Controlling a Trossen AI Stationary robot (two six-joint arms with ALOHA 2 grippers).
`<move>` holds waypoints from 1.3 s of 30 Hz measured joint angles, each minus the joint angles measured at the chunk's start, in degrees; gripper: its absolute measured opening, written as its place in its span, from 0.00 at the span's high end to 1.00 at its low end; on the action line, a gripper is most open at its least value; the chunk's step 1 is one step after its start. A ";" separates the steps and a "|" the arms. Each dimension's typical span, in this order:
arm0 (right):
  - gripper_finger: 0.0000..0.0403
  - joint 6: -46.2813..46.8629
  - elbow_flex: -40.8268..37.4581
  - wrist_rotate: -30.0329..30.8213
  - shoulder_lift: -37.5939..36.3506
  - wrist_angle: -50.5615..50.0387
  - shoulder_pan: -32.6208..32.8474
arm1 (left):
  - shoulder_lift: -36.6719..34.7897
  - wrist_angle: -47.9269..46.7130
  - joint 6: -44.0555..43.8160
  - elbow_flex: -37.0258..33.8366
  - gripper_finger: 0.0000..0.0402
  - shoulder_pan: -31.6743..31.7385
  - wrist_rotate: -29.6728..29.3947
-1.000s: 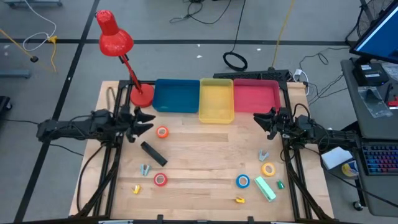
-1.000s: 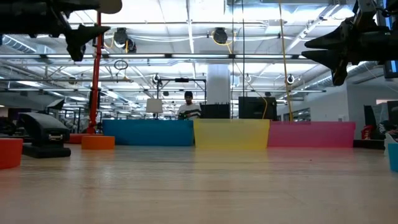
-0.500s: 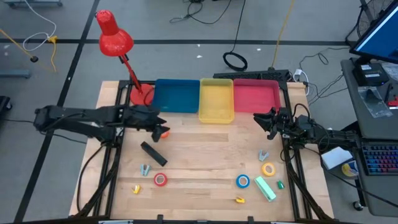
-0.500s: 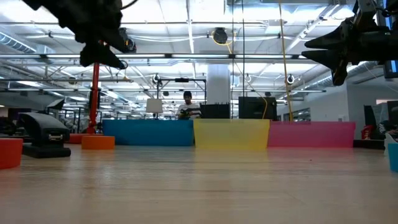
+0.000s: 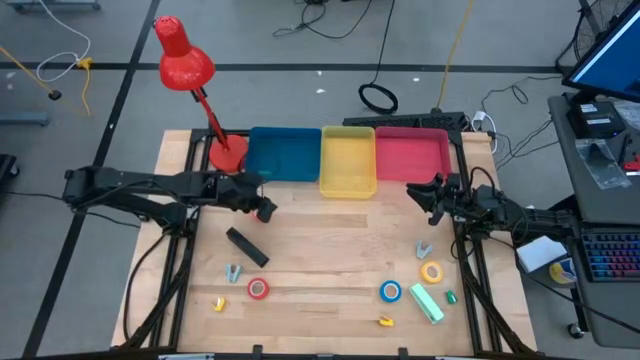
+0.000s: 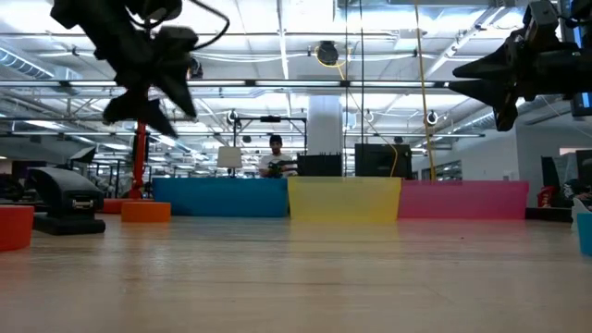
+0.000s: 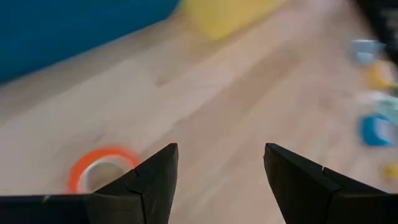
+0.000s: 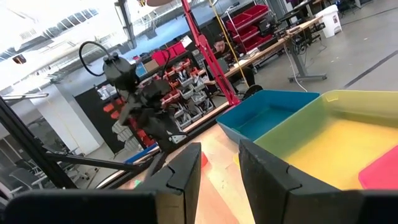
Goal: Pick and place Stapler, Stapler remover, tape
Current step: Put the orange tape into the red bin
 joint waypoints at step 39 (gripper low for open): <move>0.75 0.22 0.04 -0.02 0.63 -1.12 0.00 | 11.38 -12.69 -5.72 -0.04 0.40 -1.63 -5.95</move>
